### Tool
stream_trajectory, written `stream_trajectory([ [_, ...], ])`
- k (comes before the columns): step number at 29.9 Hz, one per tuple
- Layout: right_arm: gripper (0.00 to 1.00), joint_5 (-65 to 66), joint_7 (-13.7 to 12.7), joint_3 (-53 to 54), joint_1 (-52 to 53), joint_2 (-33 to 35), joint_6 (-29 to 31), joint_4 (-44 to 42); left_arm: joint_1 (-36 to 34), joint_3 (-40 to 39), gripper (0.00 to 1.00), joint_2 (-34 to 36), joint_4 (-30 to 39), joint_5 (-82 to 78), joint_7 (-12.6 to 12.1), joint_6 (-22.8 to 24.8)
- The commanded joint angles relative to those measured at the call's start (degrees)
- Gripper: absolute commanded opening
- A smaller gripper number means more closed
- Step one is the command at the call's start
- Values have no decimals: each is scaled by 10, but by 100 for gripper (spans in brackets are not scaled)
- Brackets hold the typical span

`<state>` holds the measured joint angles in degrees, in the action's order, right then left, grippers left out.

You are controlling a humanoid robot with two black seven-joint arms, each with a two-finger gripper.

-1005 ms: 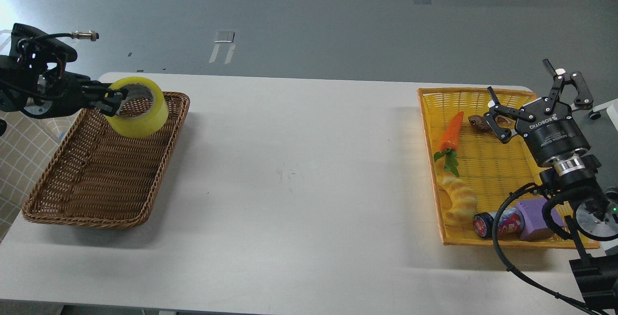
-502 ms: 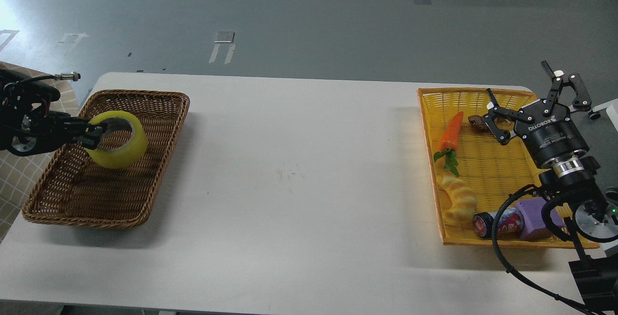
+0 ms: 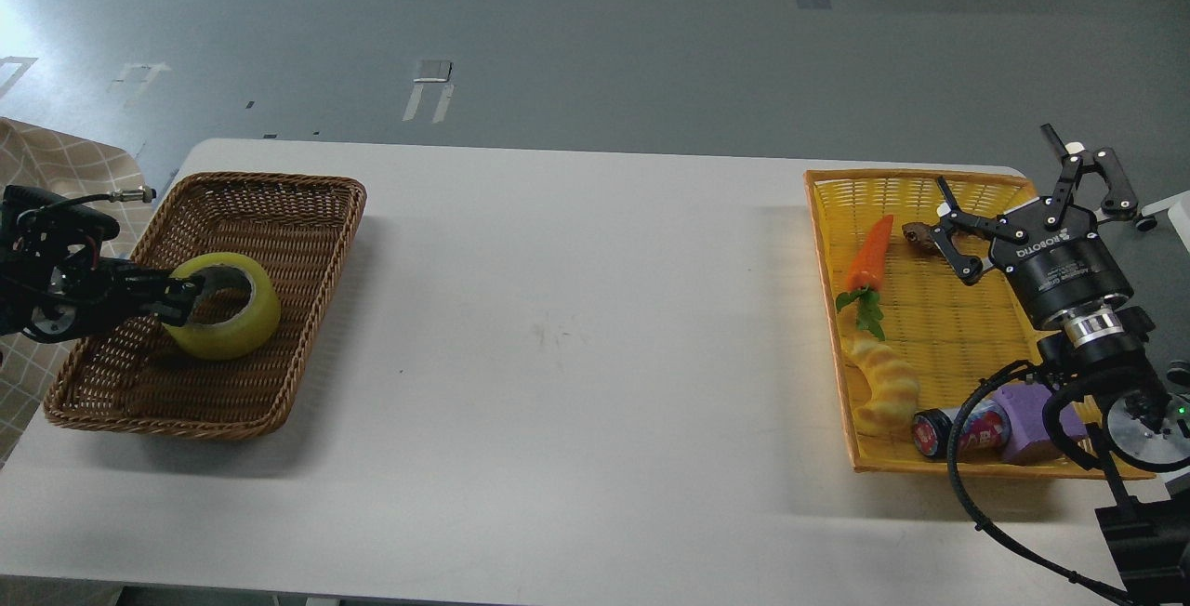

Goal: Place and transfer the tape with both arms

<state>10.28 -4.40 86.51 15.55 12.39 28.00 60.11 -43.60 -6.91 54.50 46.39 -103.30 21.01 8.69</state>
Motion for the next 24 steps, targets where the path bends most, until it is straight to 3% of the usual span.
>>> stream_trajectory([
  [1, 100, 0, 0, 1, 0, 0, 0, 0, 5, 0, 0, 0, 0, 0, 0, 0],
  [3, 100, 0, 0, 1, 0, 0, 0, 0, 5, -1, 22, 0, 0, 2, -1, -1],
  [8, 100, 0, 0, 1, 0, 0, 0, 0, 6, 0, 58, 0, 0, 20, -4, -10],
  [11, 100, 0, 0, 2, 0, 0, 0, 0, 4, -2, 65, 1, 0, 23, -5, -10],
  [18, 100, 0, -1, 2, 0, 0, 0, 0, -25, -5, 71, 5, 2, 93, -1, -8],
  [21, 100, 0, 0, 2, 0, 0, 0, 0, -94, -4, 74, 10, 10, 176, 5, 5],
  [24, 100, 0, 0, 2, 1, 0, 0, 1, -148, -8, 79, 10, 16, 258, 7, 54],
])
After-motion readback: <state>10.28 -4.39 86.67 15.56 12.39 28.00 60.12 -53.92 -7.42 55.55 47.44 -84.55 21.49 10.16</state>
